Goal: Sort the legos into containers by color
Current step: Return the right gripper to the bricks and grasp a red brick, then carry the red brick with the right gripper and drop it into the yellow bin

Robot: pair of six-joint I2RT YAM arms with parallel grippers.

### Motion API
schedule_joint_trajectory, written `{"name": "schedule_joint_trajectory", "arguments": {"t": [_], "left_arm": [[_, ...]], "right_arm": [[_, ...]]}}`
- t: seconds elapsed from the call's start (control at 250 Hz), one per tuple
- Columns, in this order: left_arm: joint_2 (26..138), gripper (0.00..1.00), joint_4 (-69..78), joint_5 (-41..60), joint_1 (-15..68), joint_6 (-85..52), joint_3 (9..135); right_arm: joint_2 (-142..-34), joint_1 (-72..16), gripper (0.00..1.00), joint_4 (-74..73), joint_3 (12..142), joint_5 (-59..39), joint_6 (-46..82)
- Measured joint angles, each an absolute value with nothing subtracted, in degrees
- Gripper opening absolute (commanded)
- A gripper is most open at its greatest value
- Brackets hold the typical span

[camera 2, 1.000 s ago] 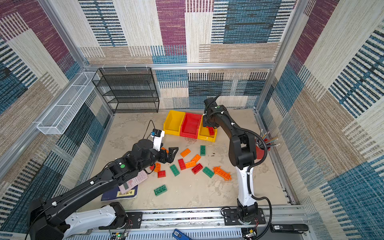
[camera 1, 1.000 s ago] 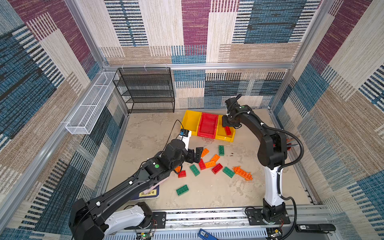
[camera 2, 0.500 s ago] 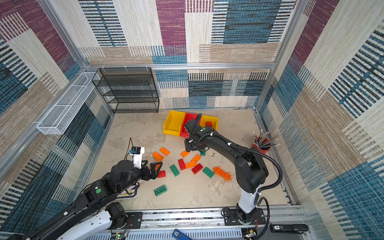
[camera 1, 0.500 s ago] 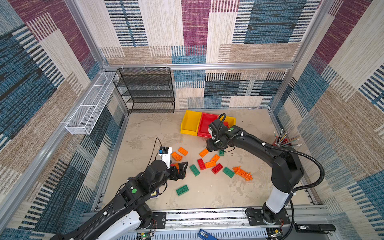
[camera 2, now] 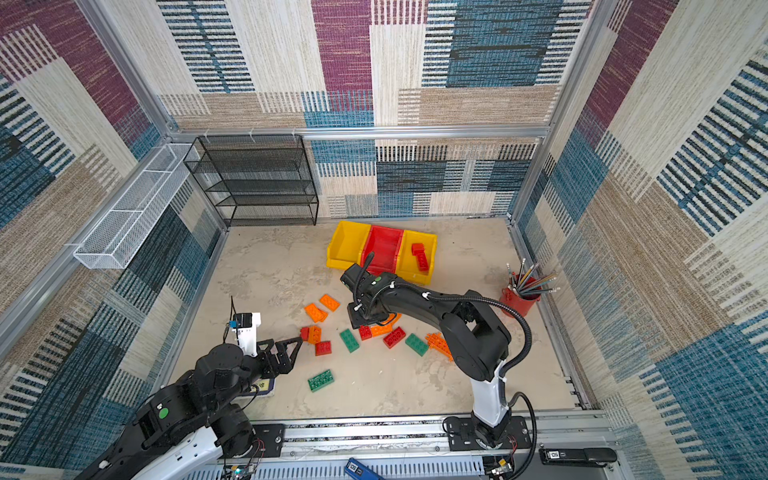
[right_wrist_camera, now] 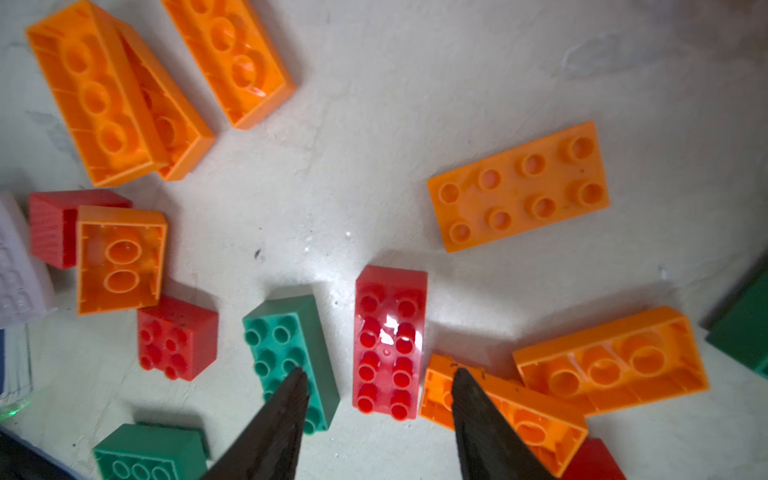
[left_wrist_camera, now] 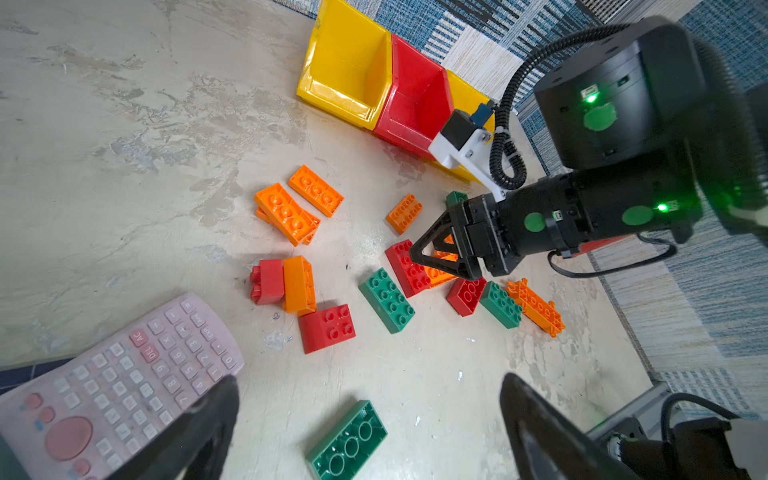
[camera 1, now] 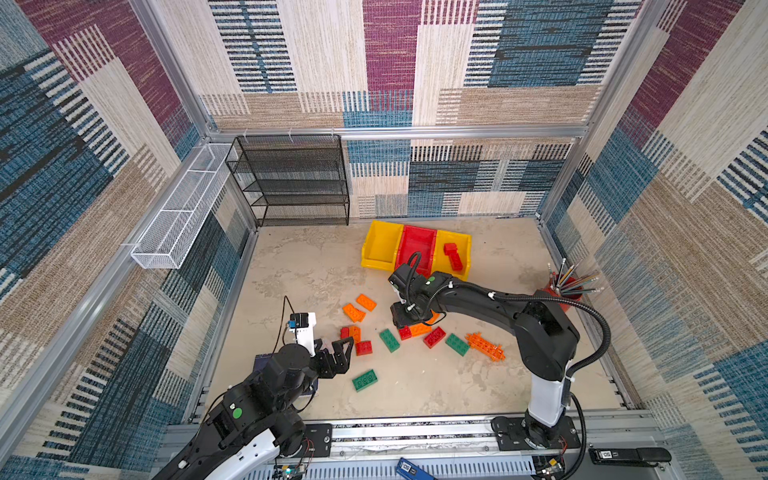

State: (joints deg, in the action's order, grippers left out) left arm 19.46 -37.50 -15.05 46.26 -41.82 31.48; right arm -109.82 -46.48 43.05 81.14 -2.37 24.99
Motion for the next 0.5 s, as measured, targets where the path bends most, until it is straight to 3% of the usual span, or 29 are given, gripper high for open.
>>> {"name": "schedule_joint_trajectory", "arguments": {"t": [0.308,0.5], "left_arm": [[16.91,0.98,-40.29,-15.31,46.26,-42.68,31.05],[16.4,0.98,-40.77,-16.16,46.26,-43.31,30.13]], "right_arm": [[-113.38,-46.65,0.55,42.26,81.36,-1.89,24.95],[-115.28,-46.76,0.47,42.04,81.6,-1.89,24.43]]}}
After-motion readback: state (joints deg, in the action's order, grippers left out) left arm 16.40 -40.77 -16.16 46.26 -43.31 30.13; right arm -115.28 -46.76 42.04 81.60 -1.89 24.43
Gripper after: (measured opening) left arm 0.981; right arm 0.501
